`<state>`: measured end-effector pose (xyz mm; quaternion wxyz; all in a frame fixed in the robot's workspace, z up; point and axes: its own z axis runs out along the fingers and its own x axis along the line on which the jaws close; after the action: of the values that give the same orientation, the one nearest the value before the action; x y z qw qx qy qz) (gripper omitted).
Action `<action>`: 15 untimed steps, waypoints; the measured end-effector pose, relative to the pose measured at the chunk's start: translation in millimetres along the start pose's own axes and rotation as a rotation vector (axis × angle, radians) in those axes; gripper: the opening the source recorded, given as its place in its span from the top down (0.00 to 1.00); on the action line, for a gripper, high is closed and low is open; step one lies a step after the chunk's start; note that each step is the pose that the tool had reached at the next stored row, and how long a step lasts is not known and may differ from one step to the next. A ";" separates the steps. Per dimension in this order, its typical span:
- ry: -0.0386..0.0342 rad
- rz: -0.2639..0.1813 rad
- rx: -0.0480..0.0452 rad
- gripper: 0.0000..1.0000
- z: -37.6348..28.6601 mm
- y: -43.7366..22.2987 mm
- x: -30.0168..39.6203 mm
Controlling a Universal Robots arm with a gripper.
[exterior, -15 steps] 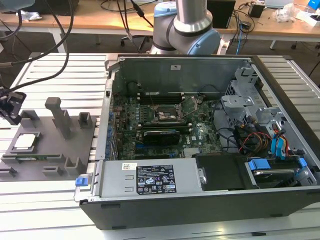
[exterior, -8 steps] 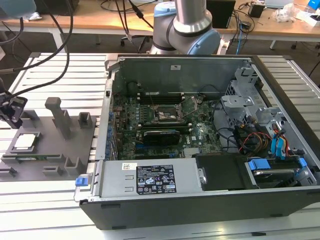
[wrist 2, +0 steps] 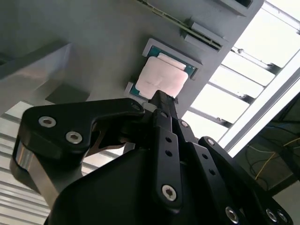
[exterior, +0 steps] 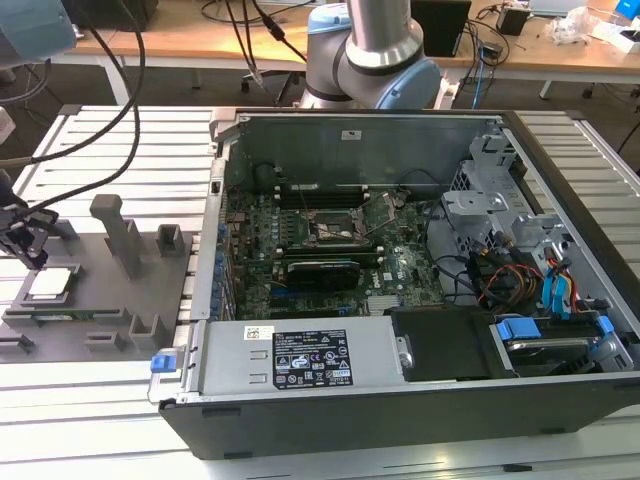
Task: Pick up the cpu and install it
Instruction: 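Pick up the cpu and move it towards the insertion slot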
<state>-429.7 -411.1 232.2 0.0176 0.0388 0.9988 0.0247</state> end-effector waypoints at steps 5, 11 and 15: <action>0.0018 0.001 0.0002 0.89 10.7 -3.7 1.1; 0.0031 0.001 0.0001 0.89 21.9 -6.4 1.8; 0.0037 0.001 0.0003 0.89 25.2 -7.0 1.9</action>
<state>-431.2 -416.8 206.6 0.0157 0.0395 0.9988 0.0246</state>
